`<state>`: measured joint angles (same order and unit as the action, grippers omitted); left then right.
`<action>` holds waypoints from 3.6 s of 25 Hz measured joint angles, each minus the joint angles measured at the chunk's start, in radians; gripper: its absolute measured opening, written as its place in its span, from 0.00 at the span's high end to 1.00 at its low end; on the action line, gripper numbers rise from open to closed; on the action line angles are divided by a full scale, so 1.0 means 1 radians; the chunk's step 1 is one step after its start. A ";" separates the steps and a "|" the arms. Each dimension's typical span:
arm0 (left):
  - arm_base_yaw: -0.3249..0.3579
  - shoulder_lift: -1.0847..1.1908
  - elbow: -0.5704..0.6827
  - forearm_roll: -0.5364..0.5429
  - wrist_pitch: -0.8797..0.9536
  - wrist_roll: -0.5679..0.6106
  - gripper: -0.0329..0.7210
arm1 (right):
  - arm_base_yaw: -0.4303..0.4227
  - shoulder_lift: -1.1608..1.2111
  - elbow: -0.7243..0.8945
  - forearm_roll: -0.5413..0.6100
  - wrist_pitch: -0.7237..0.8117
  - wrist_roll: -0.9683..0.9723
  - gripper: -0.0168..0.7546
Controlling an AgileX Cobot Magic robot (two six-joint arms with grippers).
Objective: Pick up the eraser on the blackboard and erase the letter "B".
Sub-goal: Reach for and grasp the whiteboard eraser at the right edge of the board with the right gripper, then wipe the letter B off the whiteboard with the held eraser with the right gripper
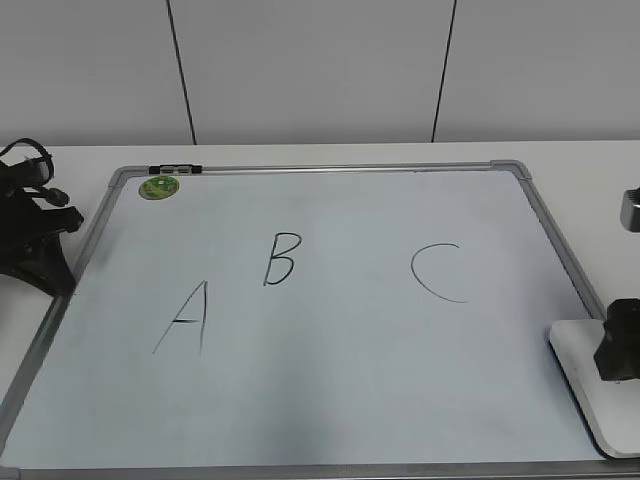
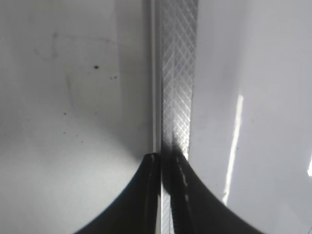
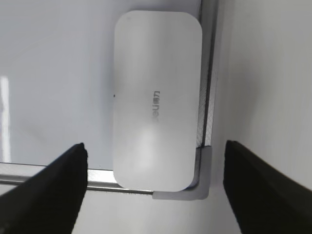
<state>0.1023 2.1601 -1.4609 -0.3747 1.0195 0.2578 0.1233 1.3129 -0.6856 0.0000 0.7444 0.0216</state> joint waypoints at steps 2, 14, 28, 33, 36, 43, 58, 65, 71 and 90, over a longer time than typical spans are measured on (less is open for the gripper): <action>0.000 0.000 0.000 0.000 0.000 0.000 0.92 | 0.000 0.023 0.000 0.000 -0.014 0.001 0.12; 0.000 0.000 0.000 0.000 0.000 0.001 0.92 | 0.000 0.213 -0.008 0.000 -0.118 0.003 0.11; 0.000 0.000 0.000 -0.002 0.000 0.001 0.92 | 0.000 0.314 -0.021 0.000 -0.153 0.007 0.29; 0.000 0.000 0.000 -0.002 0.000 0.001 0.92 | 0.000 0.318 -0.071 0.000 -0.088 0.007 0.29; 0.000 0.000 0.000 -0.002 0.000 0.001 0.92 | 0.000 0.291 -0.114 0.000 -0.030 0.007 0.29; 0.000 0.000 0.000 -0.002 0.000 0.001 0.92 | 0.052 0.235 -0.285 0.000 0.127 -0.022 0.29; 0.000 0.000 0.000 -0.002 0.000 0.001 0.92 | 0.271 0.452 -0.721 0.000 0.337 -0.022 0.29; 0.000 0.000 0.000 -0.002 0.000 0.001 0.92 | 0.328 0.639 -0.939 0.006 0.406 -0.037 0.29; 0.000 0.000 0.000 -0.002 0.000 0.001 0.92 | 0.360 0.789 -1.117 0.034 0.447 -0.043 0.29; 0.000 0.000 -0.002 -0.002 0.004 0.001 0.92 | 0.372 1.168 -1.562 0.095 0.476 -0.045 0.29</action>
<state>0.1023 2.1601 -1.4625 -0.3768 1.0237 0.2592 0.4955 2.4812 -2.2472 0.0945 1.2202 -0.0235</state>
